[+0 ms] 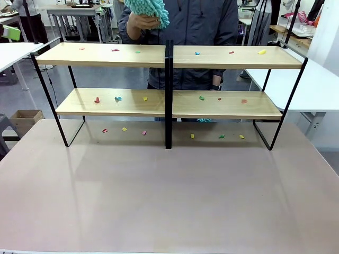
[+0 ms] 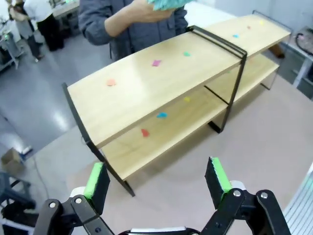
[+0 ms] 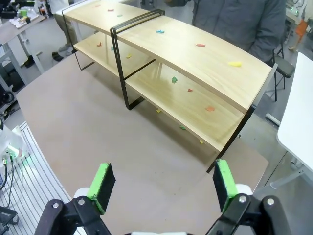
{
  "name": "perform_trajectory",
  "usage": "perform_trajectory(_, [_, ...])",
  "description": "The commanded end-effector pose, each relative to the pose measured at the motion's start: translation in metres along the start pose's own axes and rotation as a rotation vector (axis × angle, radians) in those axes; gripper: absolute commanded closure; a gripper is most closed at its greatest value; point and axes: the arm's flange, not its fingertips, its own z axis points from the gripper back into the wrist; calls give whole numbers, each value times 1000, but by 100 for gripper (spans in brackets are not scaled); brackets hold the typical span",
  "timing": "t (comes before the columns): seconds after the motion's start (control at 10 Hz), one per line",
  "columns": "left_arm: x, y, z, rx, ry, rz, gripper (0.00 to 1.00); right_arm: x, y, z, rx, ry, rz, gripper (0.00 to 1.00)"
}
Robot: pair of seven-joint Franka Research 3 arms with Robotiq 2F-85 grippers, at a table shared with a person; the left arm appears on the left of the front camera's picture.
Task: Clean the shelves.
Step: Pick up the Duster when the human hands it over.
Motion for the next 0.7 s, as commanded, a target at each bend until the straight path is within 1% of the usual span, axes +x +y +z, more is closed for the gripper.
perform_trajectory(0.0, [-28, 5, -8, -120, 3, -75, 0, -9, 4, 4, 2, 0, -4, 0])
perform_trajectory(0.1, [-36, 8, -10, -207, -8, -156, 0, -10, 3, 4, 7, 1, -10, 0])
perform_trajectory(0.2, [-40, 13, -11, -215, -25, -171, 0, -11, 3, 4, 20, -4, -12, 0])
perform_trajectory(0.3, [-39, 15, -11, -239, -89, -157, 0, -11, 4, 3, 33, -4, -8, 0])
perform_trajectory(0.4, [-39, 16, -12, -238, -122, -141, 0, -10, 6, 2, 40, 2, 0, 0])
perform_trajectory(0.6, [-33, 14, -16, -242, -138, -131, 0, -8, 9, 2, 45, 11, 10, 0])
